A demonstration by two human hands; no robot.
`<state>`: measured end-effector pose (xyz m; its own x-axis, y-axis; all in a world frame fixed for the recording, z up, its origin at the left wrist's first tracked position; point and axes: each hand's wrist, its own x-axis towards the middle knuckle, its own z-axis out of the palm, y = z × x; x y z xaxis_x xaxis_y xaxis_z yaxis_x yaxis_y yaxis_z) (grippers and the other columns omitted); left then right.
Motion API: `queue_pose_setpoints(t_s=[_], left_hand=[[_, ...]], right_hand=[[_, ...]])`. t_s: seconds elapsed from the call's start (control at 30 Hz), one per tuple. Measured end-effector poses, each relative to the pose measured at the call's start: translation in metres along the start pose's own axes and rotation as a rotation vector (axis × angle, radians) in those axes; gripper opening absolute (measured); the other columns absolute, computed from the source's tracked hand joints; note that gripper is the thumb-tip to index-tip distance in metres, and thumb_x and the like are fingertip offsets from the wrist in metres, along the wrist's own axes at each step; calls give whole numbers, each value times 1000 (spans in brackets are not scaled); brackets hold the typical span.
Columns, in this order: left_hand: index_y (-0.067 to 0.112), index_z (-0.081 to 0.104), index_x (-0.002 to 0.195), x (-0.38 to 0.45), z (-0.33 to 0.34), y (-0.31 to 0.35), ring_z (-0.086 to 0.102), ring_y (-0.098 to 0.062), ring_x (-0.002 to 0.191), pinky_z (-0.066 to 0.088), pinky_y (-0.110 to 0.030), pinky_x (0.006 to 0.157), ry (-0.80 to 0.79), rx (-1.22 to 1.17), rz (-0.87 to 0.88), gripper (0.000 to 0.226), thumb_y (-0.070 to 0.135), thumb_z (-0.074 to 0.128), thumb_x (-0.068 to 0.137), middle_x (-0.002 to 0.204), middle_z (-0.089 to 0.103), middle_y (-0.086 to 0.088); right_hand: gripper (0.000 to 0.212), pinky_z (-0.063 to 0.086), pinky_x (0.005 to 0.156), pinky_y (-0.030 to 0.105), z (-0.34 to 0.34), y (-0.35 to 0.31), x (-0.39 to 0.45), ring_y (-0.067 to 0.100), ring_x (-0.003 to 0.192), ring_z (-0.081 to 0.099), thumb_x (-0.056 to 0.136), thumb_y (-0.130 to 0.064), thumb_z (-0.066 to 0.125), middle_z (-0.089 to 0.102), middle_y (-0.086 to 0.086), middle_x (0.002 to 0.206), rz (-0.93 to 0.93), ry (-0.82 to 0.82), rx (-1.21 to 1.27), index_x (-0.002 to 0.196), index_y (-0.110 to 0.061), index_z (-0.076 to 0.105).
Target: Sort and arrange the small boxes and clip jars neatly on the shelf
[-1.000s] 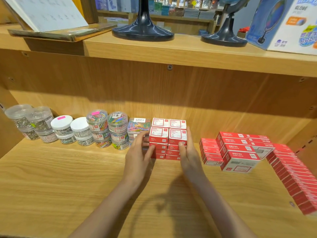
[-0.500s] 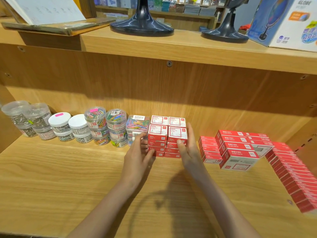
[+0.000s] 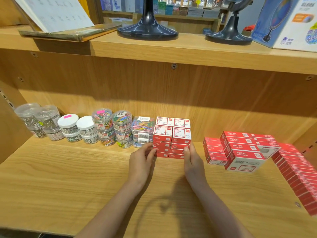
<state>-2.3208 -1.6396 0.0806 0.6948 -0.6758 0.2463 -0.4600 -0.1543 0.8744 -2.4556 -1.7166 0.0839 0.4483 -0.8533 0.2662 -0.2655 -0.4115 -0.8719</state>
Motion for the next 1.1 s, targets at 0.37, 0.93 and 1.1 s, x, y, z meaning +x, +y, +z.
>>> queue_pose_setpoints(t_s=[0.37, 0.93, 1.1], left_hand=[[11, 61, 110, -4, -8, 9, 61, 8, 80, 42, 0, 72, -14, -71, 20, 26, 4, 61, 85, 95, 68, 5], [23, 57, 99, 9, -19, 28, 61, 6, 74, 47, -6, 66, -52, -81, 32, 19, 9, 62, 85, 79, 66, 8], [13, 58, 104, 0, -28, 30, 60, 10, 80, 51, -14, 78, -91, -85, 53, 22, 2, 61, 84, 90, 65, 10]], right_hand=[[55, 32, 106, 26, -18, -24, 14, 4, 128, 37, 98, -32, 36, 30, -15, 142, 135, -105, 317, 146, -32, 8], [50, 41, 99, 27, -9, -28, 19, 8, 118, 49, 97, -37, 30, 43, -7, 139, 159, -140, 347, 143, -40, 11], [52, 27, 107, 26, -28, -37, 15, 4, 130, 30, 96, -42, 31, 27, -7, 149, 141, -171, 234, 144, -36, 11]])
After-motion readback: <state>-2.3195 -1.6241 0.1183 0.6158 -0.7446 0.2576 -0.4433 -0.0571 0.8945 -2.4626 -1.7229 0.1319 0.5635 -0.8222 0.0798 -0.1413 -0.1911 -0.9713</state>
